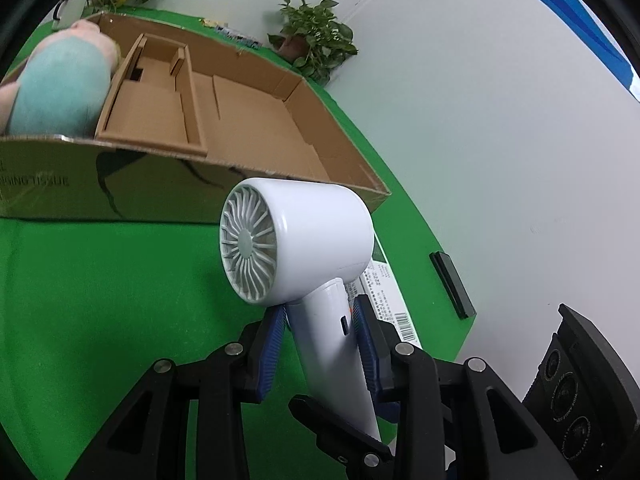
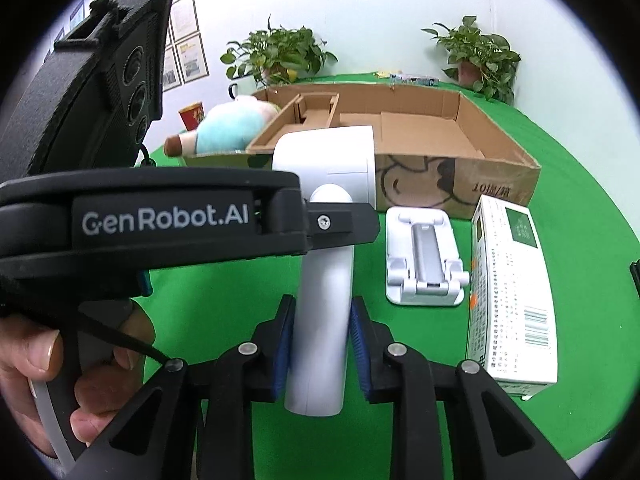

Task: Organize objects
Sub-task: 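Lift the hair dryer with the left tool and carry it toward the box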

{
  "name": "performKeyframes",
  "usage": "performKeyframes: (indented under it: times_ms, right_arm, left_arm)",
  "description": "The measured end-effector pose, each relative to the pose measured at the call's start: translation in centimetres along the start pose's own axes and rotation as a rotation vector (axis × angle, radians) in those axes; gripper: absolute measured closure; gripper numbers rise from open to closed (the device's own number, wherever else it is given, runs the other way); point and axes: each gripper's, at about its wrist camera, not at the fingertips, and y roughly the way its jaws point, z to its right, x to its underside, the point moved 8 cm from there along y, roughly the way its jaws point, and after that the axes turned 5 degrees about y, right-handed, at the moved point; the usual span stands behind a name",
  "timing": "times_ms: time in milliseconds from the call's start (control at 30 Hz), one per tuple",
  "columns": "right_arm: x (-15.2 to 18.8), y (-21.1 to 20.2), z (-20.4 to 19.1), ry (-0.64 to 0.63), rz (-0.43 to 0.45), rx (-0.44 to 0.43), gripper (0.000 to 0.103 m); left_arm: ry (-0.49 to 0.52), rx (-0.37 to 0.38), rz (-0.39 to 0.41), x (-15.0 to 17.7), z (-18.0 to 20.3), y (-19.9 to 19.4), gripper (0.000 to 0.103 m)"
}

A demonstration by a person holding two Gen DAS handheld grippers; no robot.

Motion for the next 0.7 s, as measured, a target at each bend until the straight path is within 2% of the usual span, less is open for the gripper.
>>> performKeyframes:
  times_ms: [267, 433, 700]
  right_arm:
    - [-2.9, -1.1, 0.2, 0.044, 0.069, -0.037, 0.078]
    - [-6.1, -2.1, 0.3, 0.043, 0.130, -0.055, 0.078]
    - [-12.3, -2.2, 0.5, 0.018, 0.190, -0.067, 0.078]
  left_arm:
    - [0.081, -0.001, 0.061, -3.7, 2.9, -1.3, 0.073]
    - [0.146, -0.017, 0.101, -7.3, 5.0, -3.1, 0.073]
    - [0.195, -0.031, 0.144, -13.3, 7.2, -5.1, 0.073]
